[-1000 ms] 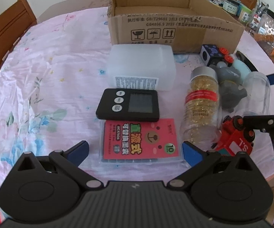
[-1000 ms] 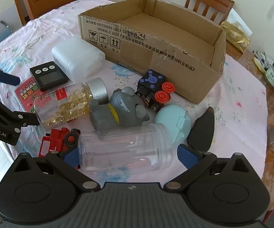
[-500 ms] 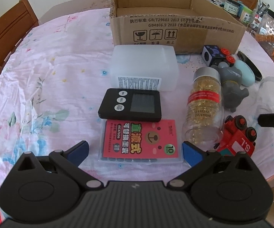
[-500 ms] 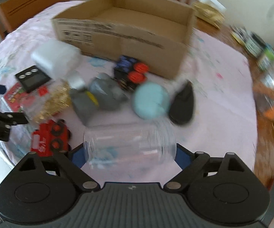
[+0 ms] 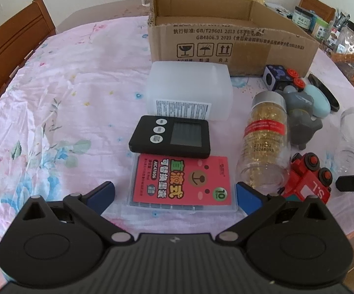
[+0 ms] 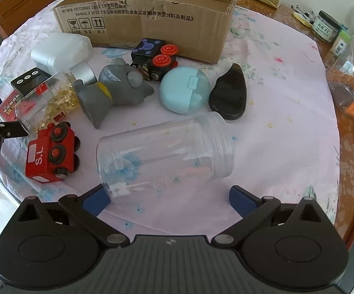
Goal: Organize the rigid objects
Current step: 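Lift the clear jar with the right tool while the left tool grasps the pink card pack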
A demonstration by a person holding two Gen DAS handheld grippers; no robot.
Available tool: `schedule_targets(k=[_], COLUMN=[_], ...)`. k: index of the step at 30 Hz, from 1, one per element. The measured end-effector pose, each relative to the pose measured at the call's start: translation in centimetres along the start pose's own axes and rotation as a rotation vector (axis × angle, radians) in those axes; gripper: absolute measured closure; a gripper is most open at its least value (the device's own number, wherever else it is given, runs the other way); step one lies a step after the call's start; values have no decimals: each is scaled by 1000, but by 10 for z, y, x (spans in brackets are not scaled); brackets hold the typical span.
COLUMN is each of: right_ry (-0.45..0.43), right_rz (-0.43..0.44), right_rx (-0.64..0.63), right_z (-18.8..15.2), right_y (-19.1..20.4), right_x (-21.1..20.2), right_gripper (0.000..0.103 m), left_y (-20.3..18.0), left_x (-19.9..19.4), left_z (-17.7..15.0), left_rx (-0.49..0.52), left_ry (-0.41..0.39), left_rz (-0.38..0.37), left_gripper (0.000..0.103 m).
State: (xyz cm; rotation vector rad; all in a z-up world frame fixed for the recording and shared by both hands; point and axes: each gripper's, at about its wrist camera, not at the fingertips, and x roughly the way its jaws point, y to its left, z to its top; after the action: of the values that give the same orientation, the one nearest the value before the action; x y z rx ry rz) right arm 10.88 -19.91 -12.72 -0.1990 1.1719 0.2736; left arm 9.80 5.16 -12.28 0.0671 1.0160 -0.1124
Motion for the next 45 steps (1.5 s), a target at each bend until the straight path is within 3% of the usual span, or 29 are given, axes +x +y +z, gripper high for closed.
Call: schedule_targets(k=[6, 10, 24, 30, 35, 45], right_ry=[-5, -12, -84, -46, -94, -99], right_rz=[-2, -2, 4, -4, 4, 4], right_rx=[5, 4, -12, -96, -147, -192], right_z=[3, 2, -5, 6, 18, 38], right_y=[6, 7, 9, 15, 16, 18], right_x=[-2, -2, -5, -6, -18, -10], right_gripper=[0, 0, 0, 0, 0, 0], left_y=[-2, -1, 24, 24, 25, 20], left_x=[1, -2, -13, -13, -12, -9], left_z=[2, 3, -10, -10, -10, -6], left_rx=[27, 63, 49, 46, 39, 26], left_ry=[-10, -24, 18, 16, 15, 23], left_rz=[-20, -46, -31, -32, -28, -19], left_gripper=[1, 14, 13, 12, 12, 8])
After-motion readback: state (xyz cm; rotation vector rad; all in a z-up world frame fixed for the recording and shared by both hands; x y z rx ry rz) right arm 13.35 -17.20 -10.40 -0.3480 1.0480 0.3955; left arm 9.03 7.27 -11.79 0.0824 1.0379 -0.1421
